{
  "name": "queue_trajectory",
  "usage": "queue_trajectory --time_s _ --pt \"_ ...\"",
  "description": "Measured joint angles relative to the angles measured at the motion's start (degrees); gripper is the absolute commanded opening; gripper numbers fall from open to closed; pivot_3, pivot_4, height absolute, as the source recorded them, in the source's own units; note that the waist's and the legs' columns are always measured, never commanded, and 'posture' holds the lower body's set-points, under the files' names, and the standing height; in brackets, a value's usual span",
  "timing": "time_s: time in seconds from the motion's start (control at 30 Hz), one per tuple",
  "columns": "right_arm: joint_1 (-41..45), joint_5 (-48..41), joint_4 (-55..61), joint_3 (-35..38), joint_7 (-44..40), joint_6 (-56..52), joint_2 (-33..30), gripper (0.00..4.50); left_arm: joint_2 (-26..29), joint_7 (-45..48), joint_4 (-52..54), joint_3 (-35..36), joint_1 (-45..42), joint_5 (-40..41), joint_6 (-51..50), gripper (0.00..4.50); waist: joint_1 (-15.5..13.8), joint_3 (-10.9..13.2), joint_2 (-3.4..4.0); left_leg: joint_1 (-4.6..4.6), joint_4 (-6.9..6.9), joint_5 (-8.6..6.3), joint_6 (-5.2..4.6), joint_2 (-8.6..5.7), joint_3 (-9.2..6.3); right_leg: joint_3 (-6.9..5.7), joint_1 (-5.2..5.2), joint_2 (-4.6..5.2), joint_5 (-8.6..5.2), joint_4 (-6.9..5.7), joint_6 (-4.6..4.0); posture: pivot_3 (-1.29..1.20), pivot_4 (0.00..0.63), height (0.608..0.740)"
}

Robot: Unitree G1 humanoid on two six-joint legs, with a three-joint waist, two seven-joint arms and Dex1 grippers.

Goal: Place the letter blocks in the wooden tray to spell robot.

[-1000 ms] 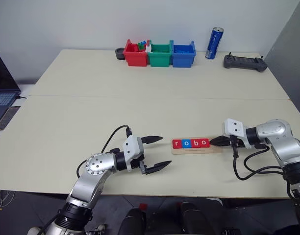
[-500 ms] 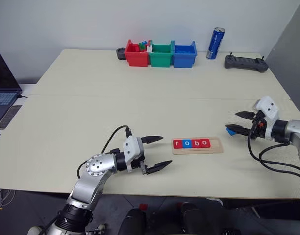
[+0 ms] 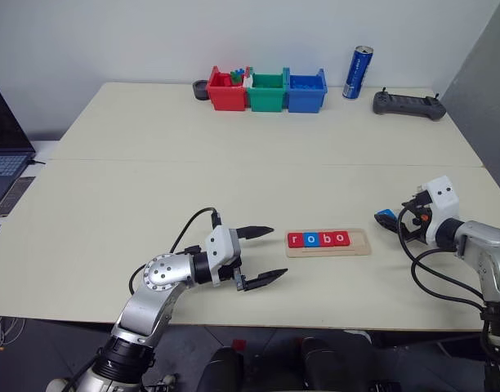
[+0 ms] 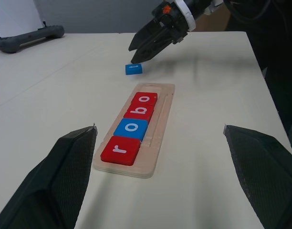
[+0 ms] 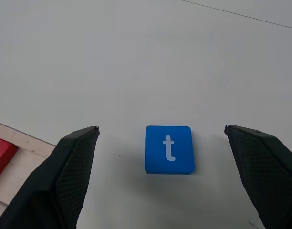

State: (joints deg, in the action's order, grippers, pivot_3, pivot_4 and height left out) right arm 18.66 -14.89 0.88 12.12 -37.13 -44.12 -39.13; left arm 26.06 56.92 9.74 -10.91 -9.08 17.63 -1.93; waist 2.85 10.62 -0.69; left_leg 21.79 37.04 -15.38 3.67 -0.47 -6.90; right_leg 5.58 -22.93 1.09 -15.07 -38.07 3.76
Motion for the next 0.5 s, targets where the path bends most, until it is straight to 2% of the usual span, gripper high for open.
queue_trajectory --time_s 0.2,0.33,0.4,0.5 --pt "0.97 0.29 -3.47 -1.41 1.78 0.01 1.44 4.48 0.1 -0.06 0.28 0.01 0.55 0.0 -0.04 4.5 0.1 0.0 0.0 0.0 0.0 0.0 0.0 0.01 -0.01 0.0 0.0 -0.01 0.0 -0.01 0.0 0.0 0.15 0.74" --pt "0.96 0.27 -4.06 -2.12 2.89 0.01 1.94 3.24 0.11 -0.17 0.92 0.01 1.45 0.0 -0.1 4.5 0.1 0.0 0.01 0.0 0.0 0.0 0.0 0.01 -0.01 0.0 0.0 -0.01 0.0 -0.01 0.0 0.0 0.15 0.74" --pt "1.43 0.25 -4.92 -1.95 3.9 0.04 2.12 2.41 0.13 -0.19 1.03 0.01 1.56 0.0 -0.13 4.5 0.11 0.0 0.0 -0.01 0.0 0.0 0.0 0.01 0.0 0.0 0.0 -0.01 0.0 -0.01 0.0 0.0 0.15 0.74" --pt "1.65 0.26 -5.39 -1.91 4.79 0.24 2.13 1.45 0.16 -0.2 1.11 0.01 1.57 0.0 -0.13 4.5 0.12 0.0 0.0 -0.01 0.0 0.0 0.0 0.01 -0.01 0.0 0.0 -0.02 0.0 -0.01 0.0 0.0 0.15 0.74"
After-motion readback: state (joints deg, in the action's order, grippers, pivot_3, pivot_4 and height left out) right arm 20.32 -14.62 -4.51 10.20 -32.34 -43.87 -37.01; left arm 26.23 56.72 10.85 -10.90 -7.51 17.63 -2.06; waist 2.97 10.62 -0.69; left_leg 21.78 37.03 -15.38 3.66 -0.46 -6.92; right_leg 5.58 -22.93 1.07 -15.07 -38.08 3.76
